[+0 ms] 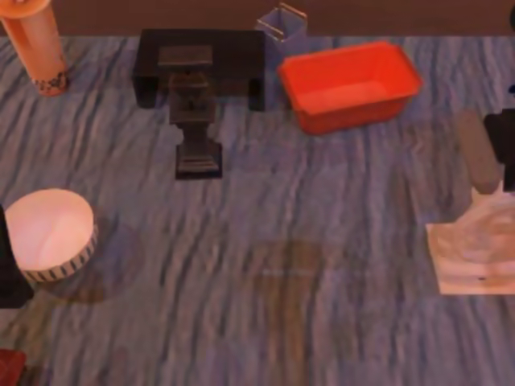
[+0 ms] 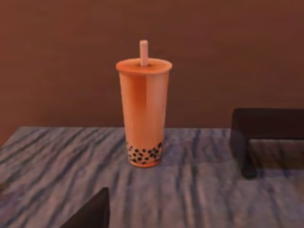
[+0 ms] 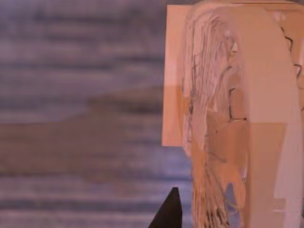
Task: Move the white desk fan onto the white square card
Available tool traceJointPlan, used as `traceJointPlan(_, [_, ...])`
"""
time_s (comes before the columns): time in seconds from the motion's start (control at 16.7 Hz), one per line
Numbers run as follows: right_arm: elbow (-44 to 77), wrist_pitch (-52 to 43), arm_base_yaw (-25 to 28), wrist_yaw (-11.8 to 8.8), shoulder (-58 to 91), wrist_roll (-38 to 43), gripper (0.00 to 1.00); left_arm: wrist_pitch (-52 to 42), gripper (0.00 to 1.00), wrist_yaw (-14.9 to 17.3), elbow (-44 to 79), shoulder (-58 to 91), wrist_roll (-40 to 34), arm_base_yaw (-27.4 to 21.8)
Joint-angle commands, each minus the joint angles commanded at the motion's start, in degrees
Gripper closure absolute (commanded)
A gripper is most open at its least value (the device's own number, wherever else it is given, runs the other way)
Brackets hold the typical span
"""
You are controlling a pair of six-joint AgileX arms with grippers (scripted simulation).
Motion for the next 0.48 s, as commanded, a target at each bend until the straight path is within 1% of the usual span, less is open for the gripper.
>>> traceJointPlan(0.12, [0.0, 0.0, 0.0, 0.0, 0.0, 0.0, 0.02, 0.0, 0.00, 0.0, 0.0, 0.0, 0.0, 0.0])
traceJointPlan(0.18, [0.0, 0.0, 0.0, 0.0, 0.0, 0.0, 0.00, 0.0, 0.00, 0.0, 0.0, 0.0, 0.0, 0.0])
traceJointPlan(0.48, [0.0, 0.0, 0.0, 0.0, 0.0, 0.0, 0.00, 0.0, 0.00, 0.0, 0.0, 0.0, 0.0, 0.0])
